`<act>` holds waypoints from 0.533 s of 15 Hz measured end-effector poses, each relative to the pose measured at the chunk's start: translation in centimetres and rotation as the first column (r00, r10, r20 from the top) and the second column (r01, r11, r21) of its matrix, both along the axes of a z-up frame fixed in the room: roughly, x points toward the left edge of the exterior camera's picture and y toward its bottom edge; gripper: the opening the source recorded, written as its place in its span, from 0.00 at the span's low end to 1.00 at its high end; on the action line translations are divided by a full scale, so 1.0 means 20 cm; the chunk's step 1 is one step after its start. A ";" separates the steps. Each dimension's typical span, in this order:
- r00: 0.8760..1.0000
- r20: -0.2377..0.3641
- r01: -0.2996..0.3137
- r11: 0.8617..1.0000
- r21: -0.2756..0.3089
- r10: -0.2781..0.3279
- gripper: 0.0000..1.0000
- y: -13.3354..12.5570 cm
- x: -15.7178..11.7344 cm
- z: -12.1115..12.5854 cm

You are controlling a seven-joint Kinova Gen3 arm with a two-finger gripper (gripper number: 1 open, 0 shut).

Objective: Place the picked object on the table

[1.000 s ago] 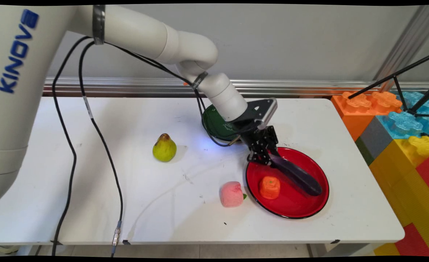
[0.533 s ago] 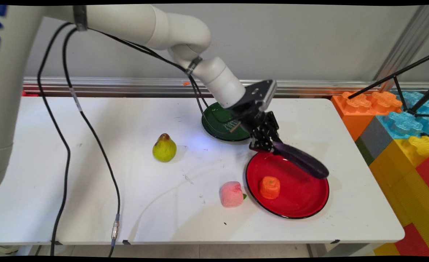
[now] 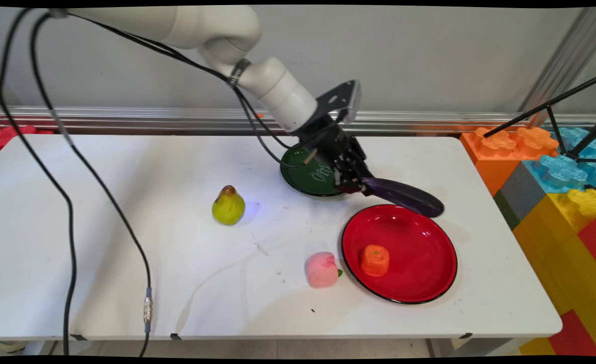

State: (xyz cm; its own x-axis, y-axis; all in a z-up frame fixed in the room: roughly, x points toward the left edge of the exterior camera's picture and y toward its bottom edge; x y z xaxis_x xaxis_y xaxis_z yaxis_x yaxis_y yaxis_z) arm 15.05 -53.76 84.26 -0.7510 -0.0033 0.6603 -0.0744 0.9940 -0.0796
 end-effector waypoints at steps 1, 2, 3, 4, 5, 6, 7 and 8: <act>0.999 0.003 -0.039 0.999 0.017 0.039 0.00 0.02 0.04 0.01; 0.997 0.005 -0.073 0.997 0.035 0.073 0.00 0.04 0.07 0.02; 0.994 0.009 -0.110 0.992 0.055 0.110 0.00 0.07 0.10 0.03; 0.990 0.013 -0.143 0.987 0.072 0.143 0.00 0.09 0.13 0.04; 0.985 0.016 -0.171 0.982 0.081 0.170 0.00 0.12 0.16 0.05; 0.982 0.019 -0.190 0.978 0.088 0.189 0.00 0.14 0.18 0.06; 0.976 0.024 -0.216 0.971 0.099 0.215 0.00 0.16 0.20 0.06; 0.970 0.029 -0.244 0.963 0.111 0.242 0.00 0.19 0.22 0.07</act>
State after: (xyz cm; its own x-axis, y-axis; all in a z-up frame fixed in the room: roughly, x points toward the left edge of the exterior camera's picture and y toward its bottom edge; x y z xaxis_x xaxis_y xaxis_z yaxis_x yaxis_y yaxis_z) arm 19.40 -50.03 85.65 -0.7283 -0.2607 0.6337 -0.3142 0.9489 0.0293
